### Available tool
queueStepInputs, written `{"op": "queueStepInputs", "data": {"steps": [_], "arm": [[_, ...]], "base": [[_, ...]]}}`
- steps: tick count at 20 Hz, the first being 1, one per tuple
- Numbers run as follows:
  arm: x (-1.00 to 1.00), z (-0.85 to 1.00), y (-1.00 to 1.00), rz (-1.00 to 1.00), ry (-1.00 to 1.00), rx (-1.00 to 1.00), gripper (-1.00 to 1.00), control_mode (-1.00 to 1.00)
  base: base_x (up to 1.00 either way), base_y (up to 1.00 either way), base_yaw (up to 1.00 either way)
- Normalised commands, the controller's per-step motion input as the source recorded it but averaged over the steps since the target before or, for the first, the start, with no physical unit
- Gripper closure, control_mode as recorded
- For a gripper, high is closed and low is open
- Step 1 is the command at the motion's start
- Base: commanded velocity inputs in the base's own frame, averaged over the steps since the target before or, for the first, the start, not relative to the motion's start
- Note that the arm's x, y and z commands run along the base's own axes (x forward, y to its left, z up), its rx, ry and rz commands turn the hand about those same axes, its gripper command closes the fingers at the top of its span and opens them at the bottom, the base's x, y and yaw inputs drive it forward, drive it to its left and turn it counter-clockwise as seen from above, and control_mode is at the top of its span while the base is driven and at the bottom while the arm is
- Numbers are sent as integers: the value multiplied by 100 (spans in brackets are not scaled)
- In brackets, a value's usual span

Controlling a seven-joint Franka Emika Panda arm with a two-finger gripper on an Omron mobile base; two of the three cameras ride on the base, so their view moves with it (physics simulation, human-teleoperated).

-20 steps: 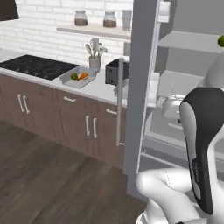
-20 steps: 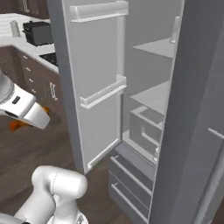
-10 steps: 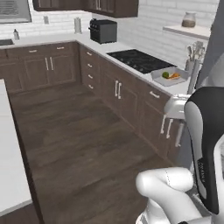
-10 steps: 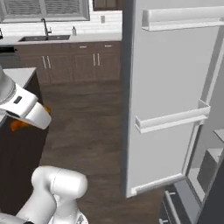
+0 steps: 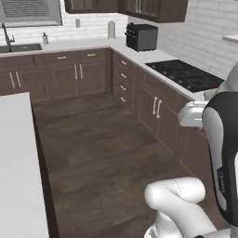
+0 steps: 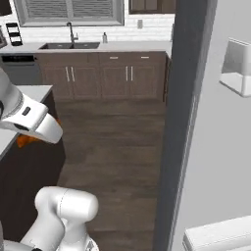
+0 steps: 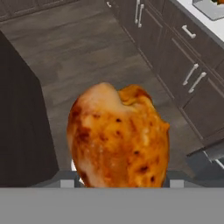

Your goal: Place one lime and one chicken drumstick in each tupperware on the nearby counter, to pack two identical lunches.

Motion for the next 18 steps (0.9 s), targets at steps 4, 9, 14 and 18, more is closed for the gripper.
{"op": "queueStepInputs", "data": {"steps": [4,9,14,18], "arm": [[0,0,0,0,0,0,100,100],[0,0,0,0,0,0,100,100],[0,0,0,0,0,0,100,100],[0,0,0,0,0,0,100,100]], "base": [[100,4,-20],[82,16,-50],[67,11,-63],[43,0,-73]]}}
